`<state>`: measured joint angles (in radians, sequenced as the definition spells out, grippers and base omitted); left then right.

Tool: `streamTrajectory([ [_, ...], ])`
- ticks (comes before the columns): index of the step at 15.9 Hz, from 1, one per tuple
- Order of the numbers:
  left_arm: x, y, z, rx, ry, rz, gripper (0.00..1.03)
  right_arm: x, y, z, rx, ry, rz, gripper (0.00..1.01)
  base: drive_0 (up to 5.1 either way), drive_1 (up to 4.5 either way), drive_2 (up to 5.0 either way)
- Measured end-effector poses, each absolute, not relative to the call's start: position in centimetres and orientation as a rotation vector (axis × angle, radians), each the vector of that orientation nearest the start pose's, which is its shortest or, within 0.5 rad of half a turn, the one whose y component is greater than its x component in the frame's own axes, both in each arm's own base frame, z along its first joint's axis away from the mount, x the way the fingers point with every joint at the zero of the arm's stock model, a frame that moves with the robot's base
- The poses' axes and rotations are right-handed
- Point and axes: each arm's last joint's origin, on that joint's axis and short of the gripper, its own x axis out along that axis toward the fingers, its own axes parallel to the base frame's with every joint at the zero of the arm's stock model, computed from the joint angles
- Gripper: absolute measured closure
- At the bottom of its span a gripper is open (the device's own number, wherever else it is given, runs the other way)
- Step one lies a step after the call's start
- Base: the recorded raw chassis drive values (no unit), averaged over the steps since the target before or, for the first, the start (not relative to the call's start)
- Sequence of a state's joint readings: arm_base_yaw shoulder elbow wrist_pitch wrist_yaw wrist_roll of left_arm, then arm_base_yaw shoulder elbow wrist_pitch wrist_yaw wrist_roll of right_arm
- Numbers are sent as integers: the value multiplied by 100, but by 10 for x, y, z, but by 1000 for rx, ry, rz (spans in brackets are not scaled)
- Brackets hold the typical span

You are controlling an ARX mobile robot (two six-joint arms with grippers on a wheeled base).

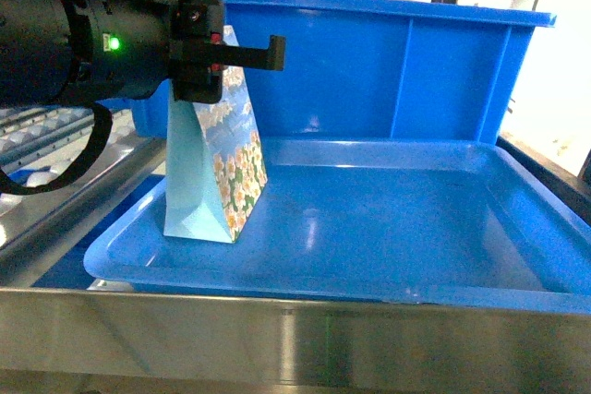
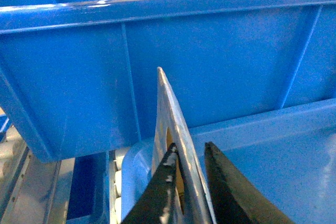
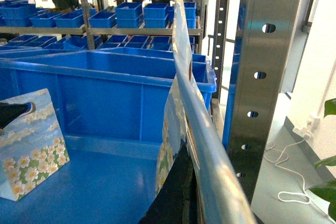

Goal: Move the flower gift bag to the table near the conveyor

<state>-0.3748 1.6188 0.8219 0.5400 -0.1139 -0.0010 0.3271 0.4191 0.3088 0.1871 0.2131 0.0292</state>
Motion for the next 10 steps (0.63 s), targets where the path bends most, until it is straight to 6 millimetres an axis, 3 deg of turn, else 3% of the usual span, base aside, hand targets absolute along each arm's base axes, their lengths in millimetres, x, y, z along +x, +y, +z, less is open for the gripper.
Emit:
streamTrajectory([
  [1,317,-120,208,62,252,-251,99,120,34,251,50,-72,115,99,0,0,0],
  [2,317,-119,207,65,247,-238,101,120,34,251,50,-72,115,99,0,0,0],
  [7,305,-103,211,50,194,-222,101,120,34,251,49,-72,115,99,0,0,0],
  [10,297,-95,233,42,67,-230,101,120,34,251,49,-72,115,99,0,0,0],
])
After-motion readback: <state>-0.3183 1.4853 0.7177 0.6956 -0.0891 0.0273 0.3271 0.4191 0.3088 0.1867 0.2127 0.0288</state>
